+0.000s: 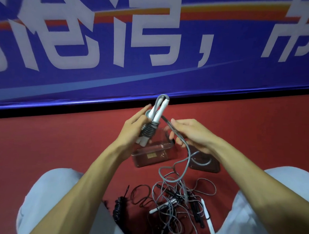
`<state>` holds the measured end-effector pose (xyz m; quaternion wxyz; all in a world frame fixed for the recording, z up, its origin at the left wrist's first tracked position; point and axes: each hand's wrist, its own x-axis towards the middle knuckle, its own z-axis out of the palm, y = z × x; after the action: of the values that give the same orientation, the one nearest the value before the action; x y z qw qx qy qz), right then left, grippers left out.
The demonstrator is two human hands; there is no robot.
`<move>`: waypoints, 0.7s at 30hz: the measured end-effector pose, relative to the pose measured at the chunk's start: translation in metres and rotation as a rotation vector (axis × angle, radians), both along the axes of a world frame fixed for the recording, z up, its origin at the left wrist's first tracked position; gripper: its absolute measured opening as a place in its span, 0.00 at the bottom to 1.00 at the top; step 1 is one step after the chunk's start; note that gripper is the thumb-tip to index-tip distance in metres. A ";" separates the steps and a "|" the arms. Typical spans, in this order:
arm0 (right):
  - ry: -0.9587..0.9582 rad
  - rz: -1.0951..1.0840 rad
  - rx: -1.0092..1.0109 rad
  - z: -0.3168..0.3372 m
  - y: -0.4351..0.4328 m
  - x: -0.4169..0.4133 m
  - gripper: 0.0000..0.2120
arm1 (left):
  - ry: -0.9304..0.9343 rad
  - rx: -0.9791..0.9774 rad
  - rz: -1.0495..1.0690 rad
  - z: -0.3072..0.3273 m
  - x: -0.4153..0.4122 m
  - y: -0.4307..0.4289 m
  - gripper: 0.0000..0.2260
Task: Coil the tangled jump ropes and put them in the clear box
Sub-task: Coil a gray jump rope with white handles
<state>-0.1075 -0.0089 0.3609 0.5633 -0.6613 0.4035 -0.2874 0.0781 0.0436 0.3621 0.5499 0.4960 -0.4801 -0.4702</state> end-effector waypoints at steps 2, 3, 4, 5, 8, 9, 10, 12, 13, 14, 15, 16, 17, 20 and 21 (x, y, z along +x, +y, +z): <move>0.080 0.078 0.006 0.001 0.004 0.000 0.10 | 0.086 0.042 -0.045 0.002 0.000 0.001 0.19; 0.130 0.118 0.012 0.000 0.006 -0.001 0.07 | 0.104 0.051 -0.047 0.002 -0.001 0.001 0.18; 0.200 0.158 0.001 -0.002 0.006 -0.002 0.04 | 0.121 0.058 -0.027 0.003 -0.001 0.000 0.16; 0.290 0.196 -0.026 -0.004 0.006 -0.003 0.03 | 0.134 0.075 0.018 0.004 -0.001 0.000 0.13; 0.489 0.254 -0.091 -0.012 0.002 -0.008 0.03 | 0.120 0.104 0.163 0.001 0.006 -0.005 0.06; 0.506 0.255 -0.112 -0.013 0.000 -0.009 0.03 | 0.098 0.105 0.186 0.000 0.008 -0.006 0.05; 0.514 0.249 -0.150 -0.013 -0.001 -0.010 0.04 | 0.060 0.097 0.202 -0.004 0.010 -0.009 0.05; 0.521 0.217 -0.280 -0.008 0.001 -0.009 0.04 | -0.142 0.047 0.248 -0.015 0.016 -0.015 0.01; 0.517 0.192 -0.356 -0.005 0.002 -0.009 0.04 | -0.330 0.017 0.269 -0.020 0.019 -0.017 0.02; 0.507 0.171 -0.429 -0.001 0.004 -0.008 0.03 | -0.533 -0.002 0.272 -0.026 0.022 -0.020 0.05; 0.503 0.165 -0.501 0.003 0.006 -0.006 0.04 | -0.712 -0.004 0.266 -0.029 0.024 -0.020 0.08; 0.513 0.173 -0.567 0.006 0.008 -0.005 0.05 | -0.838 0.004 0.250 -0.031 0.024 -0.020 0.09; 0.545 0.192 -0.625 0.007 0.011 -0.004 0.07 | -0.917 0.014 0.228 -0.032 0.022 -0.019 0.10; 0.603 0.285 -0.710 0.004 0.016 -0.003 0.10 | -1.058 0.023 0.132 -0.034 0.018 -0.018 0.12; 0.590 0.305 -0.712 0.002 0.017 -0.003 0.10 | -1.081 0.016 0.087 -0.034 0.017 -0.017 0.12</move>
<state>-0.1106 0.0076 0.3631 0.1992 -0.9178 0.3211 -0.1220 0.0954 0.0263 0.3278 0.2397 0.6910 -0.6698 -0.1285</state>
